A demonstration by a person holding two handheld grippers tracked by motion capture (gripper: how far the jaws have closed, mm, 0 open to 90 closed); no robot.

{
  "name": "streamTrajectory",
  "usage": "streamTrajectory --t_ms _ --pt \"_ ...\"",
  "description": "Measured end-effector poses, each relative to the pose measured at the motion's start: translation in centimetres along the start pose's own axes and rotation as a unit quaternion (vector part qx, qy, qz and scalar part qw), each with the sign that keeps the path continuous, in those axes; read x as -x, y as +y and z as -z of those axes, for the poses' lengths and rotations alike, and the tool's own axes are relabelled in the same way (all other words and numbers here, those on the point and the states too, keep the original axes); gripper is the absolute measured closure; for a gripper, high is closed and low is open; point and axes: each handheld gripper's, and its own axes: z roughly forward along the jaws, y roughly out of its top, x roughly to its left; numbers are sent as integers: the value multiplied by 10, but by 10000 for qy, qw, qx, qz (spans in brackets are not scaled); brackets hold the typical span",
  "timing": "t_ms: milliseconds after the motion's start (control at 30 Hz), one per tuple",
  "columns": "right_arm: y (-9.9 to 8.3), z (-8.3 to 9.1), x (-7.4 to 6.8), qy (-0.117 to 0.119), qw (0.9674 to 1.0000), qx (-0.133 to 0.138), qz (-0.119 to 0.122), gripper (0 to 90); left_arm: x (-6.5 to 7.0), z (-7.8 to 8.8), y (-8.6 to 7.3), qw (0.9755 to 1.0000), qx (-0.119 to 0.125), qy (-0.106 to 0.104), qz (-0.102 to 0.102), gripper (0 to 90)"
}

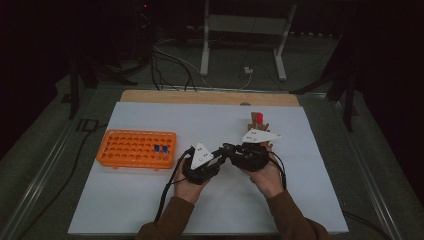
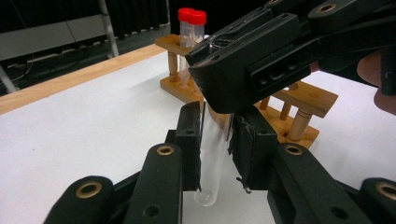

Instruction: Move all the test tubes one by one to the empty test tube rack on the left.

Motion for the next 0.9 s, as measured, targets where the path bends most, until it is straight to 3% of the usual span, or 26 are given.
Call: streamTrajectory --t_ms 167,267,400,500,633,900 --pt "0 0 0 0 10000 -8 9 753 1 0 0 10000 -3 8 -12 760" --pt "0 1 0 -52 9999 31 104 604 -1 0 -1 10000 -37 35 -6 761" --pt "1 4 3 -88 9999 96 -12 394 -4 2 -2 9999 -68 112 29 761" --pt "0 7 5 -300 9995 111 34 276 -7 5 -4 9998 -73 148 82 761" --pt "-3 9 10 -562 9984 97 28 169 -11 10 -6 9997 -81 200 147 761" --pt "-14 18 24 -838 9964 111 -2 32 -20 27 -12 9992 -31 287 261 761"
